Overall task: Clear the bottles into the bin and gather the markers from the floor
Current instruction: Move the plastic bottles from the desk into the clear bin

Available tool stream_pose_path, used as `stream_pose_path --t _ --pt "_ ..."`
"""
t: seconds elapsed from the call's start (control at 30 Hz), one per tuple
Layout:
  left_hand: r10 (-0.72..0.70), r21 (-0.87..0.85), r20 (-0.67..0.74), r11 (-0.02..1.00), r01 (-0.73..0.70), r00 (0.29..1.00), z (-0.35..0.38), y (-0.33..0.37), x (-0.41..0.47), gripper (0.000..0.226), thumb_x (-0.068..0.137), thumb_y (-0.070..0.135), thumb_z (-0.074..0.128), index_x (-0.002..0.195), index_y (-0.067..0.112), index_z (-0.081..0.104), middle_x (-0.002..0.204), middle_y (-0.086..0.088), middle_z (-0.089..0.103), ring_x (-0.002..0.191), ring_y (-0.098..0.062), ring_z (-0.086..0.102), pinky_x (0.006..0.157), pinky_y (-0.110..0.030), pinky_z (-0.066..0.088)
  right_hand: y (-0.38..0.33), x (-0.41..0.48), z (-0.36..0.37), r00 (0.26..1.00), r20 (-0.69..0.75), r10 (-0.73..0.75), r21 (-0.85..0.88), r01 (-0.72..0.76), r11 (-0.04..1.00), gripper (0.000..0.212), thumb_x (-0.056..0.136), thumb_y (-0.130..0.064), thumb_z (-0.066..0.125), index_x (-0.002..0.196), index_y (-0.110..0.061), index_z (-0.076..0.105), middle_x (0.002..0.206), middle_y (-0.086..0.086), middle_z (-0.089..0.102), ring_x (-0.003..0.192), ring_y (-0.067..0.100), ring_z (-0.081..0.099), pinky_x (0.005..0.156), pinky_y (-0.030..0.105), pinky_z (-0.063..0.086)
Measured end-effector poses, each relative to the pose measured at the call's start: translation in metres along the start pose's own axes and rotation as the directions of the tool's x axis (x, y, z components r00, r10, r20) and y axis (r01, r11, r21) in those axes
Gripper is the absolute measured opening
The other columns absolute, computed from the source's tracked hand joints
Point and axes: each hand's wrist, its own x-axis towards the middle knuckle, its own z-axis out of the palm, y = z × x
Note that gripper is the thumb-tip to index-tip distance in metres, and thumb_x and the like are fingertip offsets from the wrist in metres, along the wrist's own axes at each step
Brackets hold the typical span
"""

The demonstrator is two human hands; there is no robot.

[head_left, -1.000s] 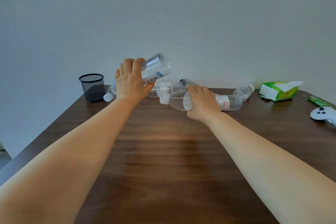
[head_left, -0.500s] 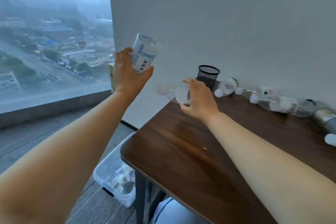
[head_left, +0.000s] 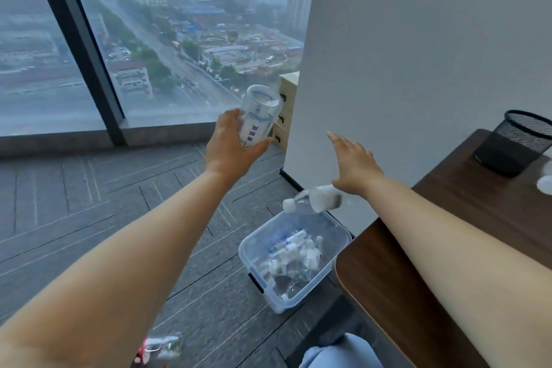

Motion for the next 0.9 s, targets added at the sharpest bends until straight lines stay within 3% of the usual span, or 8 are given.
stream_pose_path --t 0.13,0.23,0.4,0.47,0.57,0.67,0.9 --pt "-0.012 0.056 0.172 0.998 0.002 0.985 0.021 -0.017 -0.002 0.065 0.074 0.039 0.074 0.126 0.015 0.043 0.116 -0.003 0.055 0.091 -0.015 0.053 0.074 -0.030 0.045 -0.011 0.010 0.013 0.999 0.041 0.005 0.068 -0.008 0.998 0.084 0.082 -0.017 0.060 0.149 -0.023 0.010 0.150 0.007 0.034 0.132 0.032 0.037 0.107 0.044 0.032" --pt "-0.068 0.110 0.292 0.993 0.037 0.954 0.043 -0.026 -0.008 0.057 0.076 0.041 0.072 0.120 0.018 0.046 0.108 0.000 0.060 0.088 -0.016 0.055 0.075 -0.033 0.047 -0.007 0.013 0.015 0.995 0.096 0.026 0.192 -0.045 0.980 0.066 0.086 -0.015 0.055 0.145 -0.019 0.024 0.134 0.011 0.051 0.116 0.030 0.051 0.091 0.036 0.045" --pt "-0.171 0.176 0.452 0.979 0.100 0.875 0.081 -0.040 -0.019 0.067 0.074 0.044 0.073 0.126 0.017 0.042 0.117 -0.007 0.063 0.104 -0.026 0.061 0.088 -0.046 0.052 0.000 0.013 0.017 0.993 0.031 0.116 0.367 -0.119 0.922 0.065 0.085 -0.011 0.052 0.143 -0.015 0.023 0.099 0.012 0.060 0.094 0.027 0.056 0.087 0.040 0.049" --pt "-0.180 0.159 0.491 0.981 0.116 0.852 0.096 -0.042 -0.022 0.083 0.075 0.039 0.073 0.141 0.018 0.028 0.134 -0.011 0.054 0.118 -0.030 0.055 0.098 -0.046 0.047 0.000 0.014 0.017 0.992 0.016 0.122 0.383 -0.119 0.916 0.067 0.085 -0.011 0.052 0.144 -0.016 0.020 0.095 0.009 0.058 0.095 0.028 0.057 0.087 0.040 0.050" --pt "-0.176 0.141 0.554 0.983 0.117 0.814 0.109 -0.047 -0.027 0.102 0.080 0.030 0.071 0.150 0.019 -0.001 0.157 -0.010 0.019 0.143 -0.027 0.025 0.113 -0.043 0.026 0.001 0.014 0.018 0.994 0.019 0.112 0.380 -0.111 0.918 0.069 0.085 -0.011 0.052 0.145 -0.017 0.018 0.102 0.014 0.062 0.096 0.030 0.059 0.087 0.041 0.050" --pt "-0.197 0.218 0.534 0.972 0.090 0.822 0.112 -0.054 -0.028 0.092 0.088 0.025 0.061 0.150 0.019 -0.008 0.160 -0.009 0.002 0.147 -0.024 0.010 0.116 -0.041 0.018 0.001 0.013 0.018 0.995 0.015 0.098 0.390 -0.096 0.916 0.068 0.085 -0.010 0.051 0.145 -0.016 0.019 0.103 0.015 0.063 0.097 0.030 0.060 0.086 0.041 0.050" --pt "-0.166 0.244 0.441 0.968 0.060 0.882 0.100 -0.050 -0.027 0.062 0.094 0.023 0.050 0.147 0.014 0.019 0.151 -0.011 0.029 0.136 -0.028 0.036 0.110 -0.044 0.034 -0.003 0.012 0.019 0.997 -0.011 0.073 0.388 -0.063 0.919 0.064 0.086 -0.010 0.050 0.143 -0.015 0.022 0.089 0.009 0.059 0.096 0.031 0.061 0.086 0.042 0.051"
